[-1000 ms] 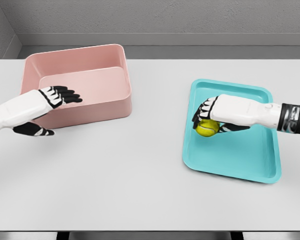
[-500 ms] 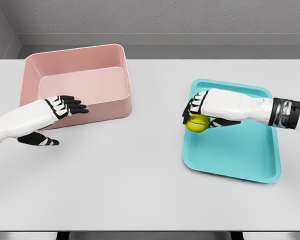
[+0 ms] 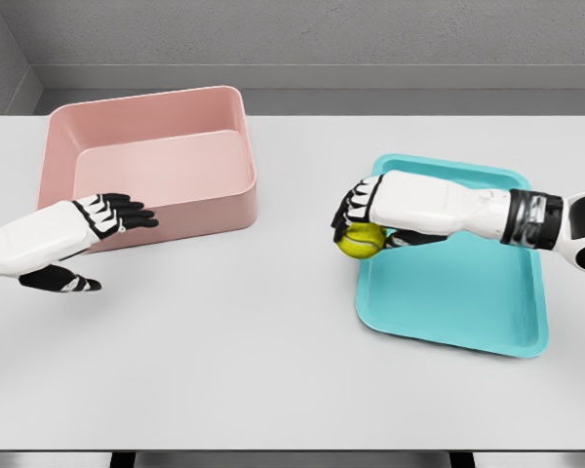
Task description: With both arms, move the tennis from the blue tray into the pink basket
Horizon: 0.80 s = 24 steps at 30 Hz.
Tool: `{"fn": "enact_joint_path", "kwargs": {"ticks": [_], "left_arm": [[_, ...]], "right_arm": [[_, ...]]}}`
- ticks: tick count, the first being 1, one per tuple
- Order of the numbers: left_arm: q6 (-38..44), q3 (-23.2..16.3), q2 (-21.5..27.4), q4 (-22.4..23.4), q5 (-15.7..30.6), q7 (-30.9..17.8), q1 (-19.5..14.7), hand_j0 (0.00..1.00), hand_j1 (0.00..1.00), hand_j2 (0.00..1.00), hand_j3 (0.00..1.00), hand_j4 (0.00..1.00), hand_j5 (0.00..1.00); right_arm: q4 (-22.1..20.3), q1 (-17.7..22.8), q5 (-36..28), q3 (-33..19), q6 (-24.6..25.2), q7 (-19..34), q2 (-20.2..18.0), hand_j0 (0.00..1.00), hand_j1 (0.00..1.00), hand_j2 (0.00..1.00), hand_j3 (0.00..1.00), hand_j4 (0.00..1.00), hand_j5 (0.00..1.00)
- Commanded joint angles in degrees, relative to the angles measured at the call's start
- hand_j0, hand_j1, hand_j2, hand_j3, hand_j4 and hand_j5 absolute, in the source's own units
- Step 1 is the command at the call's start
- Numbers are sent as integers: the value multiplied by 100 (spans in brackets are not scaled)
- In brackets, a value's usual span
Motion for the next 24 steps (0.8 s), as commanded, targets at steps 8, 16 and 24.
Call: {"fn": "enact_joint_path", "kwargs": {"ticks": [8, 16, 24], "left_arm": [[3, 15, 9, 11, 39, -5, 35, 100, 100, 100, 100, 100, 100], [3, 15, 9, 11, 39, -5, 44, 100, 100, 100, 100, 100, 100], [3, 15, 1, 11, 39, -5, 44, 100, 100, 100, 100, 100, 100]], "right_arm": [[5, -26, -42, 59, 7, -2, 277, 60, 60, 60, 60, 60, 60], [23, -44, -34, 103, 7, 42, 550, 60, 60, 60, 60, 60, 60], [75, -114, -16, 235, 7, 50, 945, 60, 60, 60, 60, 60, 60]]}}
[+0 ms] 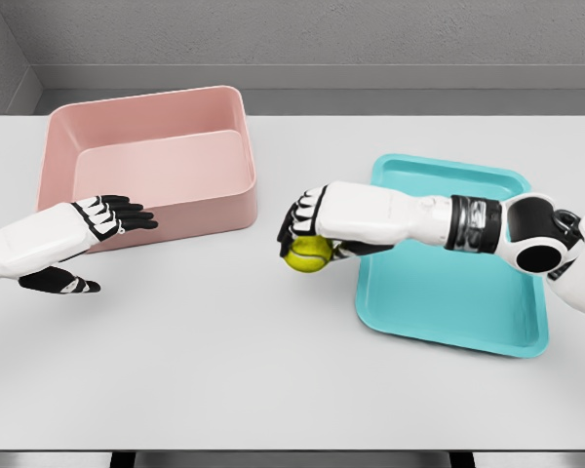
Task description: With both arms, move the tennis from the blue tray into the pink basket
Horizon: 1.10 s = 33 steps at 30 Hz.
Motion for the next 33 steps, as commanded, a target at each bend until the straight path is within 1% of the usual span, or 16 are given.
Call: {"fn": "enact_joint_path", "kwargs": {"ticks": [1, 4, 9, 15, 20, 21, 30, 32, 33], "left_arm": [[3, 2, 6, 7, 39, 3, 0, 100, 100, 100, 100, 100, 100], [3, 2, 6, 7, 39, 3, 9, 100, 100, 100, 100, 100, 100], [3, 2, -3, 7, 39, -6, 18, 100, 100, 100, 100, 100, 100], [3, 2, -11, 7, 39, -24, 18, 100, 100, 100, 100, 100, 100], [3, -7, -11, 7, 39, -24, 18, 100, 100, 100, 100, 100, 100], [3, -7, -11, 7, 39, -24, 18, 100, 100, 100, 100, 100, 100], [3, -7, -20, 7, 39, -24, 9, 100, 100, 100, 100, 100, 100], [3, -7, -29, 7, 39, -32, 9, 100, 100, 100, 100, 100, 100], [3, -7, -38, 7, 48, -32, 9, 100, 100, 100, 100, 100, 100]], "right_arm": [[40, 0, -31, 34, 8, 3, 165, 60, 60, 60, 60, 60, 60], [102, -17, -22, 95, 8, 3, 332, 60, 60, 60, 60, 60, 60], [234, -53, -22, 165, 8, 3, 482, 61, 61, 61, 61, 61, 61], [392, -79, -13, 201, 8, 11, 702, 65, 65, 65, 65, 65, 65], [471, -70, -13, 280, 8, 11, 737, 67, 67, 67, 67, 67, 67], [541, -70, -13, 376, 8, 11, 746, 68, 68, 68, 68, 68, 68], [664, -44, 39, 535, 8, 20, 746, 70, 70, 70, 70, 70, 70], [664, -61, 39, 535, 8, 20, 754, 71, 71, 71, 71, 71, 71], [673, -62, 39, 543, 8, 20, 781, 74, 74, 74, 74, 74, 74]]}}
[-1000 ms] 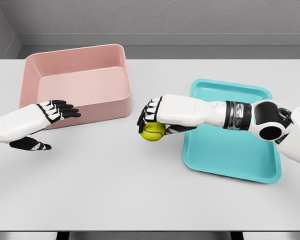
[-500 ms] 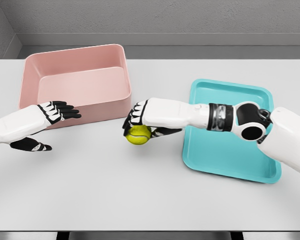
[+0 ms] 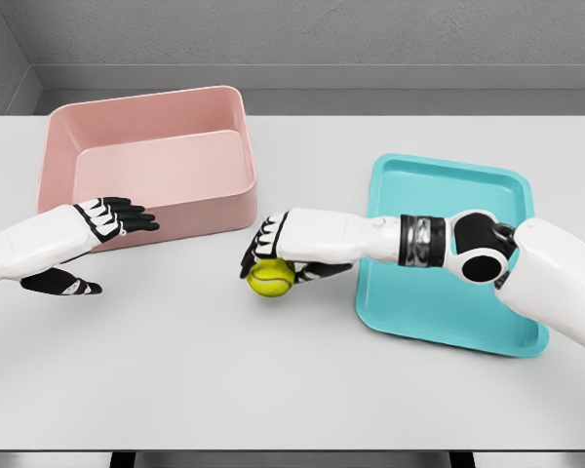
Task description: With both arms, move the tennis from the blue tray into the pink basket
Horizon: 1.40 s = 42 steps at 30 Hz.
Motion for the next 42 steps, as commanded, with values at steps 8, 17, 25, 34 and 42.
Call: {"fn": "enact_joint_path", "kwargs": {"ticks": [8, 17, 25, 34, 42], "left_arm": [[3, -16, 8, -1, 46, -1, 0, 100, 100, 100, 100, 100, 100], [3, -33, 8, -1, 45, -1, 0, 100, 100, 100, 100, 100, 100], [3, -42, -19, -9, 37, -19, -18, 100, 100, 100, 100, 100, 100], [3, -51, -239, -27, 2, -28, -88, 100, 100, 100, 100, 100, 100], [3, -60, -669, -27, -192, -80, -325, 100, 100, 100, 100, 100, 100]], "right_arm": [[114, -9, -42, 17, 8, -2, 208, 88, 88, 88, 88, 88, 88], [123, -9, -42, 0, 8, -2, 156, 92, 92, 92, 92, 92, 92], [176, -132, -104, -62, 8, -55, -161, 93, 93, 93, 93, 93, 93], [-211, -62, -227, -809, 8, -72, -2419, 100, 100, 100, 100, 100, 100], [-79, 158, -227, -827, 8, -28, -2674, 100, 100, 100, 100, 100, 100]]}}
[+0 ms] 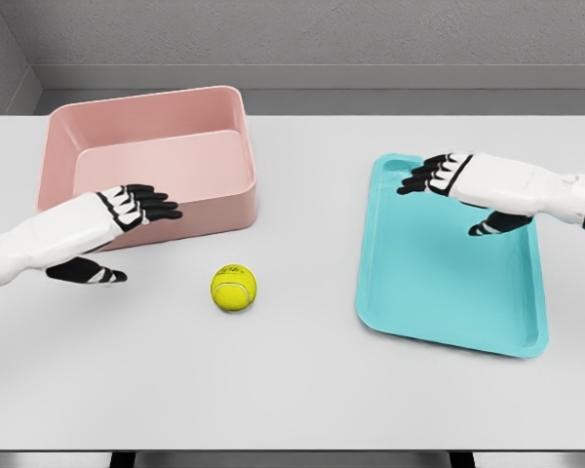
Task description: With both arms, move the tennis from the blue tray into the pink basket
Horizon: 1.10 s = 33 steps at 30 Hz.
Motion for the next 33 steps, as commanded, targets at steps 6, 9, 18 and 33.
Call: {"fn": "enact_joint_path", "kwargs": {"ticks": [6, 9, 18, 33], "left_arm": [[3, -19, -273, -10, -111, -185, -114, 100, 100, 100, 100, 100, 100], [3, -467, -317, -27, -207, -203, -527, 100, 100, 100, 100, 100, 100], [3, -1232, -326, -27, -392, -203, -1213, 100, 100, 100, 100, 100, 100], [3, -1742, -713, 131, -498, -466, -1459, 100, 100, 100, 100, 100, 100]], "right_arm": [[164, 9, -51, -30, 7, -2, -80, 100, 100, 100, 100, 100, 100], [155, 70, -51, -39, 7, 33, -89, 100, 100, 100, 100, 100, 100], [-337, 140, -69, -487, 7, 130, -238, 100, 100, 100, 100, 100, 100], [-477, 466, -552, -663, 7, 437, -396, 100, 100, 100, 100, 100, 100]]}}
